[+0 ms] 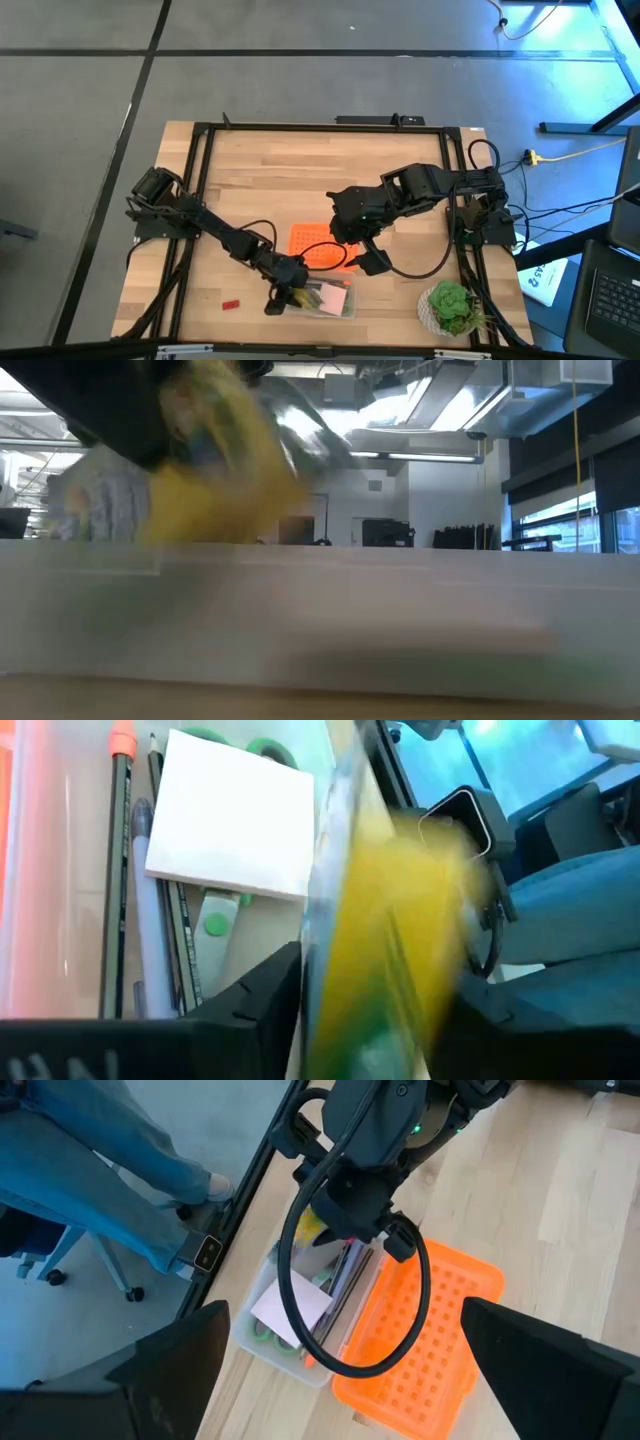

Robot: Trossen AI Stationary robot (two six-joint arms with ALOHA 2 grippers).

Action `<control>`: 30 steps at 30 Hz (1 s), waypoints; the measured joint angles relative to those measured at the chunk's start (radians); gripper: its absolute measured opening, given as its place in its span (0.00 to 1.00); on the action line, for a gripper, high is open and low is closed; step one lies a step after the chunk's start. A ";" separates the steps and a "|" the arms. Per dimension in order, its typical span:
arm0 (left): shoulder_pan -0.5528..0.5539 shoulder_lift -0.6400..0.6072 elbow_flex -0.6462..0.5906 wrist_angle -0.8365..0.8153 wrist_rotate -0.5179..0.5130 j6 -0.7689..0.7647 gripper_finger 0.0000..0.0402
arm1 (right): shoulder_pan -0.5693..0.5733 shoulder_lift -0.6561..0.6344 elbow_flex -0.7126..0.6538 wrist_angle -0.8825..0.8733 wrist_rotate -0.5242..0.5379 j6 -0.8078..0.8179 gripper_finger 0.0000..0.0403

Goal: Pack school essentials
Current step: Put the yellow crayon box into the orange supply box, then put the red eraser into the orange supply box

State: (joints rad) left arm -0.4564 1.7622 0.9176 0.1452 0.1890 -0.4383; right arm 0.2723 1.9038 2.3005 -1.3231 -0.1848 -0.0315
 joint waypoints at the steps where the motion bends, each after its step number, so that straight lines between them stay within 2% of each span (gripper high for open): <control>1: 0.000 0.000 0.000 0.000 0.000 0.002 0.42 | 0.000 0.000 0.000 0.000 0.000 0.000 0.99; 9: 0.009 -0.001 0.000 0.000 -0.003 0.029 0.47 | 0.000 0.000 0.000 0.000 0.000 0.000 0.99; 30: 0.084 -0.038 0.001 -0.016 0.005 0.030 0.48 | 0.000 0.000 0.000 0.048 0.000 0.000 0.99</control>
State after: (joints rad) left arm -0.3720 1.7245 0.9188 0.1293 0.1936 -0.4088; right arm 0.2726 1.9034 2.3005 -1.2748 -0.1848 -0.0312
